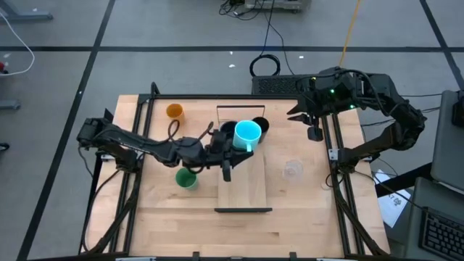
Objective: Stack small to large cups/mugs on shelf
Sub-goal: Put the light blue mug on the shelf
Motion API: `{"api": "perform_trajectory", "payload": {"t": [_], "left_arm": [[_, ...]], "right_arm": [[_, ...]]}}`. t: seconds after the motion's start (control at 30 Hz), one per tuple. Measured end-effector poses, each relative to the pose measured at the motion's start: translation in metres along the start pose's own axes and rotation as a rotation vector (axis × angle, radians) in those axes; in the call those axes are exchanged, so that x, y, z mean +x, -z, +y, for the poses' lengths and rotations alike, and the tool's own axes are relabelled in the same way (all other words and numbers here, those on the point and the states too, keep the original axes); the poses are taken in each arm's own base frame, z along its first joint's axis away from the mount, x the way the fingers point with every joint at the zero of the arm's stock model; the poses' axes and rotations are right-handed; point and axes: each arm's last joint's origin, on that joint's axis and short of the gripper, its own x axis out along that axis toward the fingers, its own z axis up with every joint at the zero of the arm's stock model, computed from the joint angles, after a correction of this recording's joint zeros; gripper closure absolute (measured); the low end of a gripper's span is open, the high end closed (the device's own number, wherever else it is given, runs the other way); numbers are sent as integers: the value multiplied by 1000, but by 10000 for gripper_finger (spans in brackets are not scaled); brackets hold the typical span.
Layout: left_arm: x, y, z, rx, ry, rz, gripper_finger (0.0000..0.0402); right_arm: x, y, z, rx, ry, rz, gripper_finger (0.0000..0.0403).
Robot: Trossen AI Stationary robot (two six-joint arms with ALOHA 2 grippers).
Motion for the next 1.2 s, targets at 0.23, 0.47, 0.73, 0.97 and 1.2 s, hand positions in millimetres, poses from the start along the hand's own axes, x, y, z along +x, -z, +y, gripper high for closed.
{"api": "perform_trajectory", "payload": {"t": [0.23,0.47,0.73,0.97,1.2], "left_arm": [[-6,20,12,-12,56,47,393],[-11,34,23,25,44,80,393],[-21,51,38,-38,88,23,393],[-8,78,57,-108,123,43,393],[-4,86,60,-97,122,56,393]], "right_arm": [[0,0,-1,-22,22,7,337],[0,0,-1,-17,22,6,337],[0,0,-1,3,38,10,337],[0,1,-3,21,54,14,337],[0,2,-2,34,51,29,337]]}}
